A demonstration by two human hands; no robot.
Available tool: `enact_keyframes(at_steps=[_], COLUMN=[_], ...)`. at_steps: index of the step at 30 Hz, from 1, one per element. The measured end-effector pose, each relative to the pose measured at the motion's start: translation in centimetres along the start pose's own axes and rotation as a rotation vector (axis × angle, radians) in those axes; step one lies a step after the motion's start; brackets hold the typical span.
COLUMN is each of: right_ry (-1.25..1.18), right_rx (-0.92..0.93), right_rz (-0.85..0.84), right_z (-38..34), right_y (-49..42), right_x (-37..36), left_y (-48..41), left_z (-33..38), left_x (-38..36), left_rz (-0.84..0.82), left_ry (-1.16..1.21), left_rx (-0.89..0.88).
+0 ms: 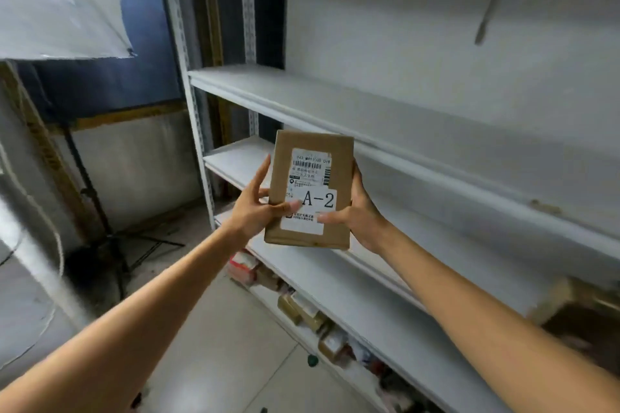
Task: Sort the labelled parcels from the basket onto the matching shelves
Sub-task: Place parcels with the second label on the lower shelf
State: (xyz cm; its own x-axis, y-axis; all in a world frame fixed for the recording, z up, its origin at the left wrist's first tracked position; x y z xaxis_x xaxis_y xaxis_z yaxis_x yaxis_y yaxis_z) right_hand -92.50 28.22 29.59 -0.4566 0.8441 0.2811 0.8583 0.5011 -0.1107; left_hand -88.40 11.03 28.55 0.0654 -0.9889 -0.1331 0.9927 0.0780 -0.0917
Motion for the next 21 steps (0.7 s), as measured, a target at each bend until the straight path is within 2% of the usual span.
enact_keyframes(at_steps=[3,11,15,21], right_ry=[-0.004,0.059,0.086,0.169], right_rx=[-0.025,-0.131,-0.185,-0.202], right_rz=[0.127,0.527,0.739,0.934], right_z=[0.0,-0.3,-1.5,-3.9], right_y=[2.9,12.6,17.6,22.2], right_x=[3.3,11.8,16.4,24.4], left_y=[-1.0,-1.8,-1.8,-3.0], left_z=[-0.7,-1.5,0.0,3.6], left_x=[-3.9,-16.3,-23.7,-33.7], left_rz=[-0.062,-0.353,-0.481,-0.612], left_ry=[0.042,0.104,0.154,0.186], left_rx=[0.031,0.024,-0.005,-0.092])
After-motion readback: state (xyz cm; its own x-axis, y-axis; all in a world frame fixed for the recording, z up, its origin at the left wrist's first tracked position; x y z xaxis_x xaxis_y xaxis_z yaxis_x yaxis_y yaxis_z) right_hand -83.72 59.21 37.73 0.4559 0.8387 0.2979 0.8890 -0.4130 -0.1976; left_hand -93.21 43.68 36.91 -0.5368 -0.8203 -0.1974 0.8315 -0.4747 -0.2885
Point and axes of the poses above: each hand's wrist, its own y-axis away from the middle knuckle, its own x-axis out of the back of the hand, z = x × y, the point moved 6 cm from there along -y, towards the middle knuckle, and after that the axes turned 9 degrees about y, right-handed, at the moved point
